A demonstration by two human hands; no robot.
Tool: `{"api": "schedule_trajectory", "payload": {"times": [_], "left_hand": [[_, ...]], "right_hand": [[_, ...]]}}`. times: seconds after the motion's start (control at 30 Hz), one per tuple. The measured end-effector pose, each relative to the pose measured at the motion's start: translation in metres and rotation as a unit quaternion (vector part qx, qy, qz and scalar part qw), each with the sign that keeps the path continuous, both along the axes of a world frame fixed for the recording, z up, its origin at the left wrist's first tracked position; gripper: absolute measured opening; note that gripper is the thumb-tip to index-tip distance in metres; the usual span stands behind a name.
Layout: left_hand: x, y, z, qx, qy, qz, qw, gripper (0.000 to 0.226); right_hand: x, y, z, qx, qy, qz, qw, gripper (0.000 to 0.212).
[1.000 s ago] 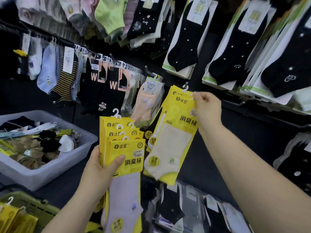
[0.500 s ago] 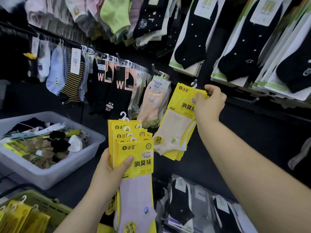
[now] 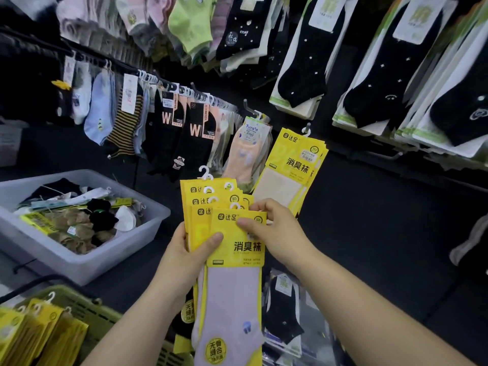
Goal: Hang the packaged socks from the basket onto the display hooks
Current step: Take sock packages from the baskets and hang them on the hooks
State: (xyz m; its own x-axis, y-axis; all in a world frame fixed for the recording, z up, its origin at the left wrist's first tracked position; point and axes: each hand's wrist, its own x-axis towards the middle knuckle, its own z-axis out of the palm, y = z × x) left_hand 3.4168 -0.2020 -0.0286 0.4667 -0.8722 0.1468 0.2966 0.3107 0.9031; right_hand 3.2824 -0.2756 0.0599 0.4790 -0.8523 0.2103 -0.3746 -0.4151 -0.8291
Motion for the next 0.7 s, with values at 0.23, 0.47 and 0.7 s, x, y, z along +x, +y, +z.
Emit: {"api": "schedule_trajectory", "payload": {"times": [0.23,0.47,0.7], "left_hand": [[-0.003,-0.006,-0.007,0.02,-0.004,0.058,0.998,0.033],[0.016,-0.004,-0.008,0.025,-0.033,0.116,0.992,0.025],[0.027,-0.003,-0.016,0.045,-0.094,0.134,0.985,0.028]], "right_hand": [[-0.012,-0.006,0.001,0.025,-0.116,-0.048,0.992,0.02],[-0.024,-0.042,0.058,-0.053,-0.234,-0.163,0.957,0.01],[0.002,-0.093,0.114,-0.135,-0.207,-0.215,0.945,0.019]]}}
